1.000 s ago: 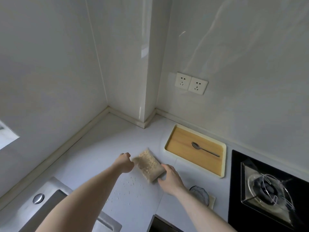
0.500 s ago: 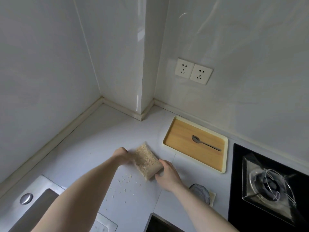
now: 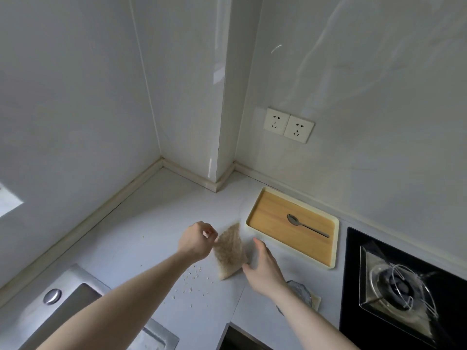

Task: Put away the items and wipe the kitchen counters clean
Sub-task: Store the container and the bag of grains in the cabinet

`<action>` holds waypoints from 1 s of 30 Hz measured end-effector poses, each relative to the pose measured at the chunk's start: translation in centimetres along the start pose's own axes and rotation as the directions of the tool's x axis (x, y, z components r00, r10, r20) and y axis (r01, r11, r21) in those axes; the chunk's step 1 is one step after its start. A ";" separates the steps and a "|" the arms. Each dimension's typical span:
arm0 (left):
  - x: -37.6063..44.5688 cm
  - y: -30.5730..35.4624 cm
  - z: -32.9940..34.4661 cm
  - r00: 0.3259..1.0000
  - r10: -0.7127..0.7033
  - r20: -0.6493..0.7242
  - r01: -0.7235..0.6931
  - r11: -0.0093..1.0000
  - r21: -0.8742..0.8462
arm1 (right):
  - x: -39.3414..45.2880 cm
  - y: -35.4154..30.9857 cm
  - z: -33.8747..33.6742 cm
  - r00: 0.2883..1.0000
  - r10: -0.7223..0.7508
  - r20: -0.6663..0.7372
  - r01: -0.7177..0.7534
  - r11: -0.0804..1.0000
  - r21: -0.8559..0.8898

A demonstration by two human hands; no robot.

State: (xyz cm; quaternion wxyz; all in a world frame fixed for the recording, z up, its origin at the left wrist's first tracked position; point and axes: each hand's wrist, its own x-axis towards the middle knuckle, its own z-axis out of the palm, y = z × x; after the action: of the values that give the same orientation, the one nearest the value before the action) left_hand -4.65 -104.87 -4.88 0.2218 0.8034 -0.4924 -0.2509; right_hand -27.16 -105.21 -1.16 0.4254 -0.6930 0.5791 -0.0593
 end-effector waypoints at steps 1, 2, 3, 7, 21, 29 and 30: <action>-0.7 0.6 -0.2 0.999 0.043 -0.006 -0.043 0.999 0.011 | -0.6 -0.2 -0.4 1.000 -0.003 -0.010 0.003 1.000 0.008; -1.6 1.3 -0.5 0.996 0.092 -0.010 -0.092 0.995 0.028 | -1.3 -0.5 -1.0 1.000 -0.010 -0.021 0.010 1.000 0.014; -2.5 2.1 -1.0 0.989 0.144 -0.014 -0.143 0.988 0.049 | -2.0 -0.9 -1.6 0.999 -0.021 -0.031 0.021 1.000 0.016; -5.8 4.6 -3.5 0.956 0.291 -0.042 -0.286 0.953 0.098 | -5.3 -2.1 -3.9 0.994 -0.072 -0.082 0.072 0.997 0.005; -16.9 11.4 -17.8 0.815 0.485 -0.317 -0.488 0.870 0.078 | -14.7 -10.2 -10.9 0.891 -0.377 -0.253 0.359 0.926 -0.114; -20.8 15.0 -24.6 0.733 0.540 -0.414 -0.554 0.827 0.098 | -19.5 -15.2 -14.5 0.753 -0.523 -0.400 0.531 0.841 -0.101; -21.1 15.5 -25.4 0.718 0.552 -0.424 -0.565 0.818 0.109 | -19.9 -15.7 -15.0 0.741 -0.530 -0.412 0.540 0.835 -0.103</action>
State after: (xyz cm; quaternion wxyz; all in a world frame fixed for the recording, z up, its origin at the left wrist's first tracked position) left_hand -7.61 -89.50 28.06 0.4029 0.6491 -0.6452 0.0075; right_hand -30.36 -96.53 26.84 0.2618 -0.7948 0.4332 -0.3348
